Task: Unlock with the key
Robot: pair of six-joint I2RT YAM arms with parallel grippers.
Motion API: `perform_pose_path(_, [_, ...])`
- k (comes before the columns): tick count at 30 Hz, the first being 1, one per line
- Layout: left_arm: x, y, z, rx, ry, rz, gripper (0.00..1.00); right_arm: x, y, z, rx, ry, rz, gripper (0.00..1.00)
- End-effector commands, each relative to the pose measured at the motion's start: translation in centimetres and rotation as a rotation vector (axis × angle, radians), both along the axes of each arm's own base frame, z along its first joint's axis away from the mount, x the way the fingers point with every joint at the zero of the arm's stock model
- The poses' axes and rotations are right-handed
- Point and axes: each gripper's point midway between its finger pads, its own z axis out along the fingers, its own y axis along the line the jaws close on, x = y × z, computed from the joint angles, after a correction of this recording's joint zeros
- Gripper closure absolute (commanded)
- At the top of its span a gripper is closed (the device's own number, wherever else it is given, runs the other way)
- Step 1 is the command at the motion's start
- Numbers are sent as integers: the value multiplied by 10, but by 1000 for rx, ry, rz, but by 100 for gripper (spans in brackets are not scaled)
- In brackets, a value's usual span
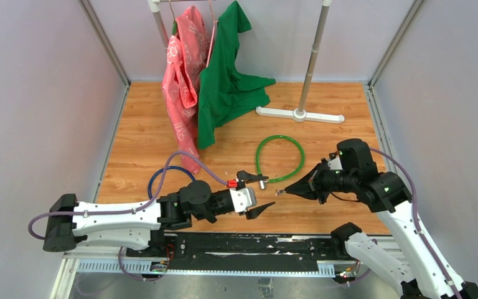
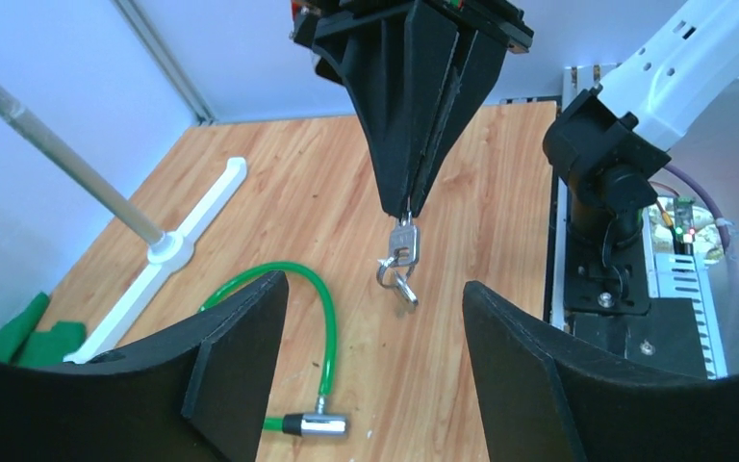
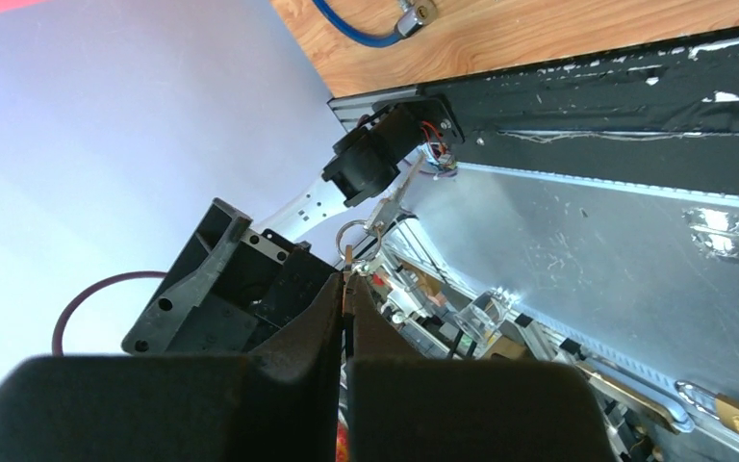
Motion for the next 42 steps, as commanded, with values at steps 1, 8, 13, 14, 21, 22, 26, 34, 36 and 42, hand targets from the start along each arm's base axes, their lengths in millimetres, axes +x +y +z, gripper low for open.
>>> perform_pose_path(1, [-6,-10,34,-124,-62,-42,34,-9,4,6,43,57,3,100])
perform_pose_path(8, [-8,-19,32,-148,-121,-57,44,-11,5,10,68,69,4,100])
perform_pose_path(13, [-10,-22,24,-125,-153,-74,45,-12,6,18,85,57,2,100])
perform_pose_path(14, [-10,-22,22,-120,-158,-77,45,-12,6,19,87,54,1,100])
perform_pose_path(21, [-10,-17,20,-143,-235,-73,50,-13,10,26,135,52,13,100])
perform_pose_path(22, [-10,-17,21,-147,-244,-71,51,-13,11,28,147,48,14,100])
perform_pose_path(26, [-11,-18,24,-152,-260,-78,51,-14,12,34,173,41,14,100])
perform_pose_path(34, [-11,-19,31,-178,-274,-73,59,-15,14,36,210,38,24,100])
perform_pose_path(36, [-10,-19,32,-183,-276,-72,62,-15,14,36,211,35,25,100])
perform_pose_path(42, [-10,-21,33,-187,-282,-72,66,-17,15,35,224,33,34,100])
